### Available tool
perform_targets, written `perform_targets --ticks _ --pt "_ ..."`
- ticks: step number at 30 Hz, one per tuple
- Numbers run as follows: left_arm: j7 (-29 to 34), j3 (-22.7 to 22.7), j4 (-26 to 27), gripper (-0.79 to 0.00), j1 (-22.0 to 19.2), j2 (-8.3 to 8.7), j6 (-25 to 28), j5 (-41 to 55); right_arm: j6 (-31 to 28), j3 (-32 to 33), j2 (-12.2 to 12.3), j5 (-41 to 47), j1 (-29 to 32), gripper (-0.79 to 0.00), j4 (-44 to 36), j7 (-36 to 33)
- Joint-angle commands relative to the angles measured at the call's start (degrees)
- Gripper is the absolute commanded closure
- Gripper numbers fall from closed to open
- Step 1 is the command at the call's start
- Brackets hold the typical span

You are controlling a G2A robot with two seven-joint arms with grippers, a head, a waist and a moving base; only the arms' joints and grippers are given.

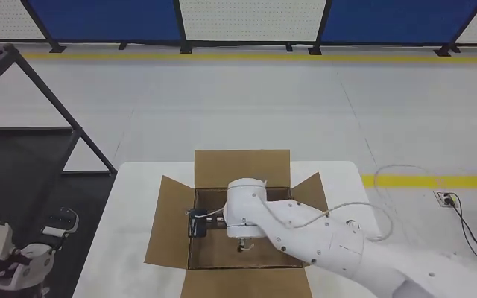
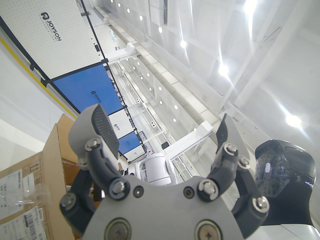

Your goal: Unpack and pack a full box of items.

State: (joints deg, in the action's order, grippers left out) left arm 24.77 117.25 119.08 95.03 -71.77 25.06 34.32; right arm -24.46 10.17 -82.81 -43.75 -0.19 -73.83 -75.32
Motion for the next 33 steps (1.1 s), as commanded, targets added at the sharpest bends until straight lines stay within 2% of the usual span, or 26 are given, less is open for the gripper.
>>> perform_targets --ticks 1,13,33 --pt "0.0 0.0 0.0 -0.785 0.0 0.0 0.0 0.0 -0.4 -0.3 -1.0 0.6 0.5 0.0 2.6 0.1" --pt "0.0 0.0 0.0 -0.785 0.0 0.0 0.0 0.0 -2.4 -0.4 -5.1 -0.4 3.0 0.0 12.7 0.5" --pt "0.0 0.0 0.0 -0.785 0.0 0.0 0.0 0.0 -9.2 -0.3 -11.2 -3.9 5.7 0.0 28.7 7.0"
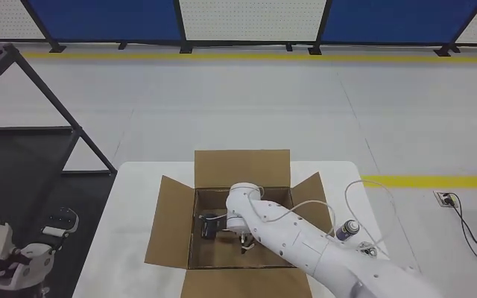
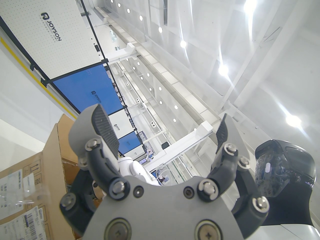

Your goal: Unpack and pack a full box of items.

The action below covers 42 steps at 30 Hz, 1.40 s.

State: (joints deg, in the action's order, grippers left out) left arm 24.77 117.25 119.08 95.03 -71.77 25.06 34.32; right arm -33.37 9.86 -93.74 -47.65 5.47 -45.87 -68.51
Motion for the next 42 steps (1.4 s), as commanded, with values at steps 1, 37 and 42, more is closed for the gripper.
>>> perform_targets --ticks 1,37,42 --pt "0.0 0.0 0.0 -0.785 0.0 0.0 0.0 0.0 -0.5 0.1 -0.5 -0.1 0.1 -0.055 1.3 0.4" --pt "0.0 0.0 0.0 -0.785 0.0 0.0 0.0 0.0 13.8 25.2 17.1 -19.8 15.1 -0.142 -56.0 -16.2" --pt "0.0 0.0 0.0 -0.785 0.0 0.0 0.0 0.0 10.8 35.6 23.1 -24.0 25.9 -0.132 -73.2 -13.2"
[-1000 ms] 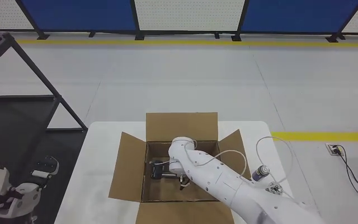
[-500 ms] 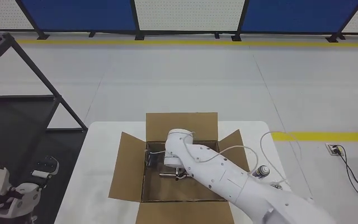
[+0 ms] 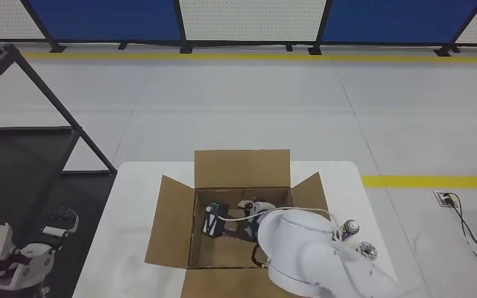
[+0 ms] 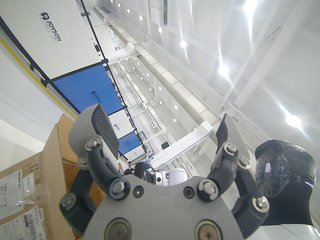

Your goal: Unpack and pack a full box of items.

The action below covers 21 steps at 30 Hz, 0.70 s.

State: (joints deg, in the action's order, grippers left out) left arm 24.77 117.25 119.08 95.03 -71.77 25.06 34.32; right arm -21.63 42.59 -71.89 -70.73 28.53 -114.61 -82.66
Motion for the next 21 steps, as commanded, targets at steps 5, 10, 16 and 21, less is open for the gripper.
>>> perform_targets --ticks 5,10,16,21 --pt "0.0 0.0 0.0 -0.785 0.0 0.0 0.0 0.0 -4.5 12.4 5.1 -3.2 11.7 -0.437 -14.6 4.5" --pt "0.0 0.0 0.0 -0.785 0.0 0.0 0.0 0.0 -6.6 24.4 7.2 -1.1 20.3 -0.785 -19.5 7.9" --pt "0.0 0.0 0.0 -0.785 0.0 0.0 0.0 0.0 -7.6 41.7 8.7 4.7 32.5 -0.785 -20.0 21.3" --pt "0.0 0.0 0.0 -0.785 0.0 0.0 0.0 0.0 -7.1 54.9 9.1 10.7 44.2 -0.785 -20.0 31.7"
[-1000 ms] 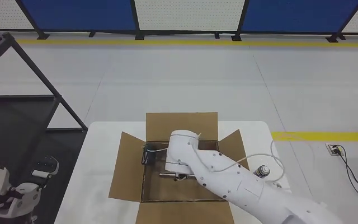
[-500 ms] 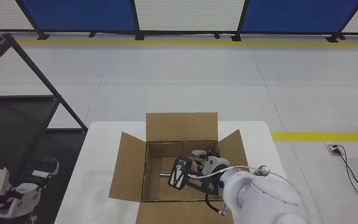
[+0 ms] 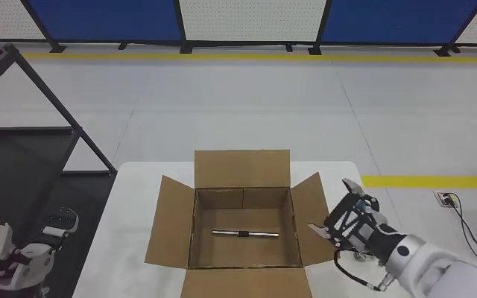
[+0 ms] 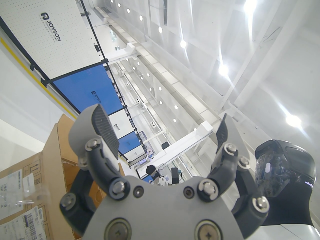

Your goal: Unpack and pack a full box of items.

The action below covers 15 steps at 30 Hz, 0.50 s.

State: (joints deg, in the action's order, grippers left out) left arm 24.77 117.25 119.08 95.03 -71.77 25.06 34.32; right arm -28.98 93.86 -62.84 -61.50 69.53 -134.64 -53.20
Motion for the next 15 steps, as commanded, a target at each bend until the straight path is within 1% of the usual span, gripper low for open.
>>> perform_targets --ticks 1,4,5,15 --pt "0.0 0.0 0.0 -0.785 0.0 0.0 0.0 0.0 0.3 5.9 0.0 2.9 5.3 -0.785 0.0 4.1" --pt "0.0 0.0 0.0 -0.785 0.0 0.0 0.0 0.0 -0.5 12.0 0.0 6.5 11.3 -0.785 0.0 9.9" --pt "0.0 0.0 0.0 -0.785 0.0 0.0 0.0 0.0 -0.6 12.6 0.0 6.6 12.0 -0.785 0.0 9.9" --pt "0.0 0.0 0.0 -0.785 0.0 0.0 0.0 0.0 -0.6 12.6 0.0 6.6 12.0 -0.785 0.0 9.9"
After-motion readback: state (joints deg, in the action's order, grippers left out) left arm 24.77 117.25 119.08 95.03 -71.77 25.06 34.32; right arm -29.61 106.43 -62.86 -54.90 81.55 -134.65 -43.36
